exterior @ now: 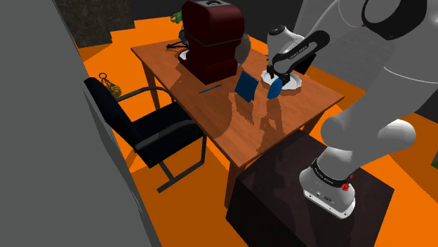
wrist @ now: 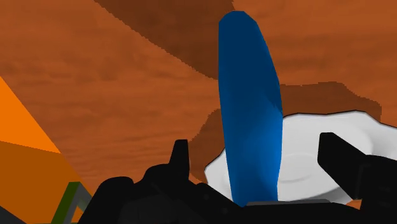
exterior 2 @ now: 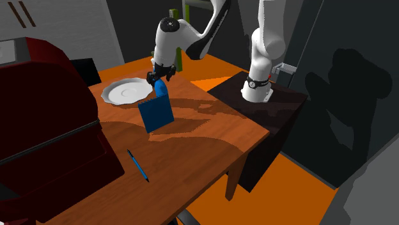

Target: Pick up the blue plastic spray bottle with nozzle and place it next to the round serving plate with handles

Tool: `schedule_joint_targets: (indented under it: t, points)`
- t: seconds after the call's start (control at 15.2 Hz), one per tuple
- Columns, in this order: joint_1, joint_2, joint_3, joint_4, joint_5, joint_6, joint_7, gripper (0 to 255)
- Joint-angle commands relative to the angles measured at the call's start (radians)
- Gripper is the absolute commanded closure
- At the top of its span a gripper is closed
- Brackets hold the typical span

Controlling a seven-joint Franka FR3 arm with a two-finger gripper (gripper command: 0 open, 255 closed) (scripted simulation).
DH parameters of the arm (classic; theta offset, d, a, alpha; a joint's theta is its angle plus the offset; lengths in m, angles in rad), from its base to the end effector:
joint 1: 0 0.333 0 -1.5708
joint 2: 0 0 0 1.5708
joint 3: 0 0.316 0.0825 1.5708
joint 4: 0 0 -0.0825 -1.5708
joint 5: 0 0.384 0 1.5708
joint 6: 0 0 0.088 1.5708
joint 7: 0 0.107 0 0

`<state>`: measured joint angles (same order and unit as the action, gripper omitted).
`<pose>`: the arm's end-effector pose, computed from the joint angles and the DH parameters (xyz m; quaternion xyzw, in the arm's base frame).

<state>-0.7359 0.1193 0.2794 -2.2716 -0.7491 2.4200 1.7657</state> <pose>0.4777 -0.2384 0.3112 0.6561 -0.7182 0.1564 0.1711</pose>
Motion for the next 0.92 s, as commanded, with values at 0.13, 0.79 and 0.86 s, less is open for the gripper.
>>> schedule_joint_targets:
  t: [0.13,0.79,0.86]
  points:
    - [0.004,-0.028,0.010,-0.002,0.030,-0.022,-0.019,0]
    - [0.019,-0.101,0.033,0.000,0.105,-0.087,-0.067,0]
    - [0.019,-0.101,0.033,0.000,0.105,-0.087,-0.067,0]
